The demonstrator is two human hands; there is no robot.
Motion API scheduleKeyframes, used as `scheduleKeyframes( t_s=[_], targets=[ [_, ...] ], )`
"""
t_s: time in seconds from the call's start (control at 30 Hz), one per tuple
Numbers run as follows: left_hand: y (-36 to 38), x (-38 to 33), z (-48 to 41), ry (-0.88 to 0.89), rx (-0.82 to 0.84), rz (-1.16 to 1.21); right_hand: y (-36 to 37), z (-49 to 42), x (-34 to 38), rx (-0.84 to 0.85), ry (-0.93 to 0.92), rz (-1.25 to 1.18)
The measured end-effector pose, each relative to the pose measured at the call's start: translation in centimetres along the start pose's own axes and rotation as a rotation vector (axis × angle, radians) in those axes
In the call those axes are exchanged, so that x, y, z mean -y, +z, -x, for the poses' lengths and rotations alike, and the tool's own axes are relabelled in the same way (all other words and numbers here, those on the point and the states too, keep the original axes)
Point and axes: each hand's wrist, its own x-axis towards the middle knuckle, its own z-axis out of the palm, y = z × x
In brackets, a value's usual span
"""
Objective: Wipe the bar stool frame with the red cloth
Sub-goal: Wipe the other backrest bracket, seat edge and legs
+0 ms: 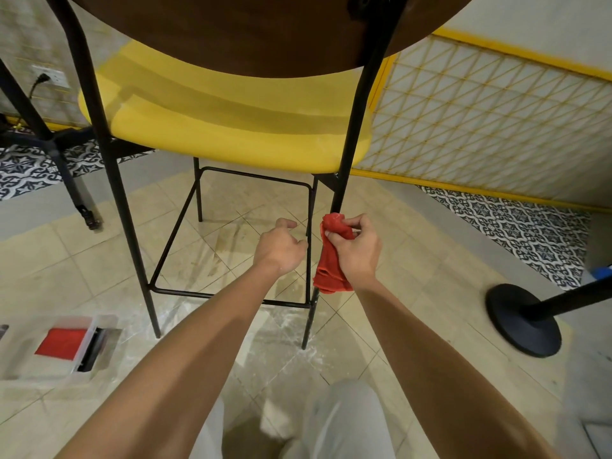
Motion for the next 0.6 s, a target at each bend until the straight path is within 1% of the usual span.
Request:
scheduleKeyframes(
  t_s=[0.17, 0.3, 0.4, 0.6],
  targets=[
    [-0.4, 0.3, 0.2, 0.001, 0.009, 0.001, 0.2, 0.9, -0.7, 0.015, 0.097, 0.065],
    [-1.0, 0.8, -0.5, -0.027, -0.005, 0.018, -0.7, 0.0, 1.1, -0.024, 0.030, -0.024],
    [-1.0, 0.9, -0.8, -0.034, -0.011, 0.029, -0.9, -0.8, 2.5, -0.043, -0.039, -0.027],
    [-0.4, 1.3, -0.4, -0.035, -0.002, 0.038, 0.6, -0.3, 1.7, -0.086, 0.006, -0.014]
  ],
)
